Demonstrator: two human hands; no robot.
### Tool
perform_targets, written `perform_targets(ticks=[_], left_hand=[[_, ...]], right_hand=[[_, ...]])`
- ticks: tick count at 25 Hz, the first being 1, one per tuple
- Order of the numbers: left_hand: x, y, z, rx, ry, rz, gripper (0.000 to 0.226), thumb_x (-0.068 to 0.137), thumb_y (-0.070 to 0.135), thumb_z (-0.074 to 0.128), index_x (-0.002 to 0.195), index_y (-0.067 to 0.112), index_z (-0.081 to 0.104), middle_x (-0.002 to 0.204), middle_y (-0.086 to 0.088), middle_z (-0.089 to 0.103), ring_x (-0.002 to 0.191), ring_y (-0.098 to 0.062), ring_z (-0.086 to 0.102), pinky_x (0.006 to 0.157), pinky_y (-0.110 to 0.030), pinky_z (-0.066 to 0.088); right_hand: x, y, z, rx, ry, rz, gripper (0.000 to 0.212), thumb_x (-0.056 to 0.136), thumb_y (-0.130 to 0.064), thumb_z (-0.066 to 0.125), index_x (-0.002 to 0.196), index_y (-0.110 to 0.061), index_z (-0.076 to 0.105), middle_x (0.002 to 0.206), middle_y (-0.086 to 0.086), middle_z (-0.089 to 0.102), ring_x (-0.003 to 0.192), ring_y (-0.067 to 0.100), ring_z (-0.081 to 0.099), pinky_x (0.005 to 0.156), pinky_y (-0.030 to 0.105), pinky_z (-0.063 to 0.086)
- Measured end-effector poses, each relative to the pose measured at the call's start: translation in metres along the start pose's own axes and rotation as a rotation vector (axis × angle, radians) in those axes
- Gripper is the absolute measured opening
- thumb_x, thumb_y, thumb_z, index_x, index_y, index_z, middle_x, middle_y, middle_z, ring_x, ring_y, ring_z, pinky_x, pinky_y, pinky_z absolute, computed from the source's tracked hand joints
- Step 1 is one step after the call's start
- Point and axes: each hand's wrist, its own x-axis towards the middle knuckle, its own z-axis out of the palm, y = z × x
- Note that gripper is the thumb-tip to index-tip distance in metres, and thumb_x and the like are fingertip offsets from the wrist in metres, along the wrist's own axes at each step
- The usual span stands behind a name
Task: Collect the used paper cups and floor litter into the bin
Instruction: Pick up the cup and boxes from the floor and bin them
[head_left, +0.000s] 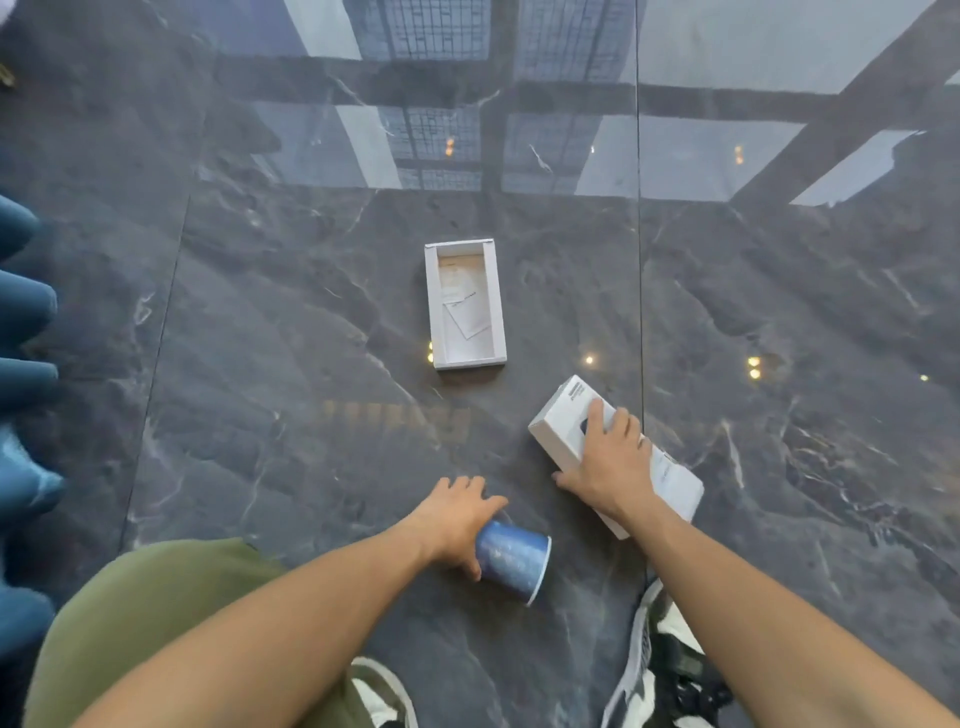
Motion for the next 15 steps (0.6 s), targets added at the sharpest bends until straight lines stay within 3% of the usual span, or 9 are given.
perform_targets(ticks=[3,5,8,10,13,15], left_hand=[[0.015,-0.014,-0.011,-0.078,-0.039,0.073,0.074,0.072,0.044,0.084,0.136,0.023,0.054,0.129,-0.01,0.059,0.119,-0.033,0.06,0.1,-0.042,0.049],[0.015,-0.027,-0.02,-0.207,0.006,0.062,0.073,0.069,0.043,0.085,0.132,0.023,0.054,0.122,-0.008,0.061,0.112,-0.03,0.063,0.095,-0.038,0.052],[0.012,-0.053,-0.048,-0.399,0.128,0.022,0.074,0.067,0.039,0.085,0.132,0.024,0.053,0.118,-0.004,0.057,0.105,-0.025,0.063,0.09,-0.034,0.051],[0.008,-0.066,-0.071,-0.557,0.236,0.006,0.071,0.065,0.036,0.084,0.127,0.026,0.052,0.118,-0.002,0.056,0.101,-0.021,0.064,0.084,-0.03,0.055],[0.006,-0.077,-0.096,-0.881,0.402,-0.044,0.065,0.072,0.023,0.085,0.127,0.024,0.05,0.116,-0.001,0.063,0.091,-0.011,0.067,0.064,-0.014,0.053],[0.009,-0.083,-0.103,-1.042,0.487,-0.084,0.065,0.077,0.02,0.085,0.132,0.022,0.05,0.117,0.0,0.066,0.093,-0.009,0.067,0.064,-0.012,0.051]], right_hand=[[0.012,0.003,0.006,-0.007,0.005,-0.001,0.128,0.067,-0.069,0.073,0.159,-0.01,0.007,0.16,0.031,0.019,0.15,0.046,0.019,0.12,0.057,0.023],[0.013,0.002,0.002,0.023,0.039,-0.001,0.123,0.066,-0.074,0.068,0.157,-0.012,0.014,0.15,0.024,0.033,0.141,0.043,0.032,0.118,0.054,0.028],[0.019,-0.006,-0.018,0.178,0.111,0.048,0.109,0.063,-0.076,0.065,0.147,-0.017,0.028,0.129,0.014,0.047,0.121,0.037,0.047,0.106,0.048,0.04],[0.029,-0.015,-0.036,0.287,0.136,0.097,0.107,0.063,-0.076,0.067,0.145,-0.018,0.03,0.131,0.017,0.049,0.122,0.039,0.047,0.105,0.05,0.042],[0.047,-0.036,-0.065,0.389,0.161,0.124,0.112,0.066,-0.08,0.065,0.151,-0.019,0.027,0.141,0.019,0.046,0.132,0.04,0.043,0.111,0.054,0.038],[0.061,-0.052,-0.082,0.47,0.169,0.121,0.108,0.07,-0.081,0.064,0.151,-0.02,0.028,0.144,0.018,0.045,0.136,0.039,0.04,0.112,0.054,0.034]])
